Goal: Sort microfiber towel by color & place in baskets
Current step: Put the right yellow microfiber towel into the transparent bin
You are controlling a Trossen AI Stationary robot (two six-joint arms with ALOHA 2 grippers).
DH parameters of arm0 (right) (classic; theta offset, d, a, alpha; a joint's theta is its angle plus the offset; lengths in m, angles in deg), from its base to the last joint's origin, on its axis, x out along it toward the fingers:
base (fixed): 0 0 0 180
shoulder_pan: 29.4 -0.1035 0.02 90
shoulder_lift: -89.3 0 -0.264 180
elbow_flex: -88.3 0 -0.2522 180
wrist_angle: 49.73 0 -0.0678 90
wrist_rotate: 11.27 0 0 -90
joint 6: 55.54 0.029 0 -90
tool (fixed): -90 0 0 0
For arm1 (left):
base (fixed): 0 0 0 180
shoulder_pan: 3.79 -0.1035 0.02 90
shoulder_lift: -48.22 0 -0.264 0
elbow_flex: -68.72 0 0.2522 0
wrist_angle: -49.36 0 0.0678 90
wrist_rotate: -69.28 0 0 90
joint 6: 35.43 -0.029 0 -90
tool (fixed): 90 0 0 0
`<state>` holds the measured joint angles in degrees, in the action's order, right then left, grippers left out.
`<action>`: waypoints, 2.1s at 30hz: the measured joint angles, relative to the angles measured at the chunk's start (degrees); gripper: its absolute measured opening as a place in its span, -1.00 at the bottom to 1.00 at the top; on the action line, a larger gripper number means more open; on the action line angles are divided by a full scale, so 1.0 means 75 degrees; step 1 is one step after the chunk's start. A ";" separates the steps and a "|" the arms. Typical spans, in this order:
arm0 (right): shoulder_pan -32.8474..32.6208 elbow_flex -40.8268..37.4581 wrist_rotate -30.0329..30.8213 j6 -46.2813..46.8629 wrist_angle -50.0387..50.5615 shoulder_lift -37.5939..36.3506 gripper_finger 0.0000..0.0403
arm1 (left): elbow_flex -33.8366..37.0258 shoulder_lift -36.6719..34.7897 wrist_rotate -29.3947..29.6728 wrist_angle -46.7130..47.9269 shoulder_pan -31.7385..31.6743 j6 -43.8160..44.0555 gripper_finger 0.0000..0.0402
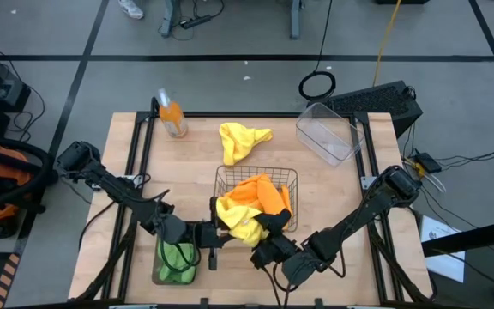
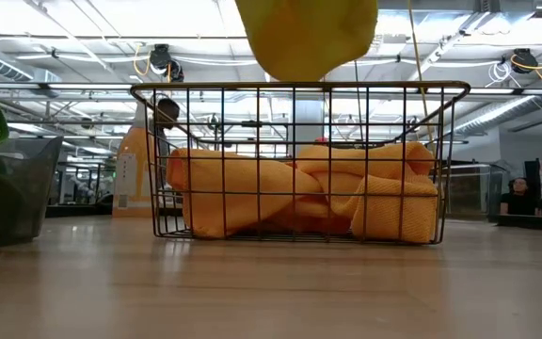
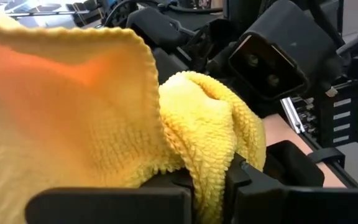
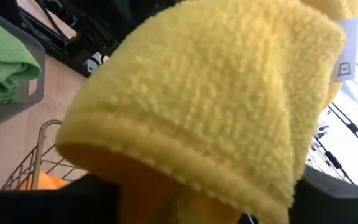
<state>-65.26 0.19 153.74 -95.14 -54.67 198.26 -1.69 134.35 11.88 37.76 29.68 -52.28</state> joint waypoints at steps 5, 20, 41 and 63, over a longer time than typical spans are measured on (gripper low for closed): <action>-0.0018 0.0000 -0.0012 0.0454 0.0204 0.0000 -0.25 | 0.0000 0.0000 0.0000 0.0049 0.0006 -0.0005 -0.87; -0.0522 0.0000 0.0437 0.0272 0.0322 -0.0247 -0.92 | -0.0009 -0.0559 -0.0114 0.1870 0.0521 0.1247 0.10; 0.0105 0.0000 0.0898 0.2474 0.5726 -0.4562 -0.97 | -0.0009 -0.0866 0.0143 0.2880 0.0535 0.1744 0.22; 0.4411 -0.1280 -0.1479 0.7190 1.0844 -0.6930 -0.97 | -0.0009 -0.0863 0.0102 0.2853 -0.0015 0.1604 0.22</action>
<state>-32.18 -9.41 142.64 -41.22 26.66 146.29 -1.75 127.88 12.65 59.15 29.57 -40.25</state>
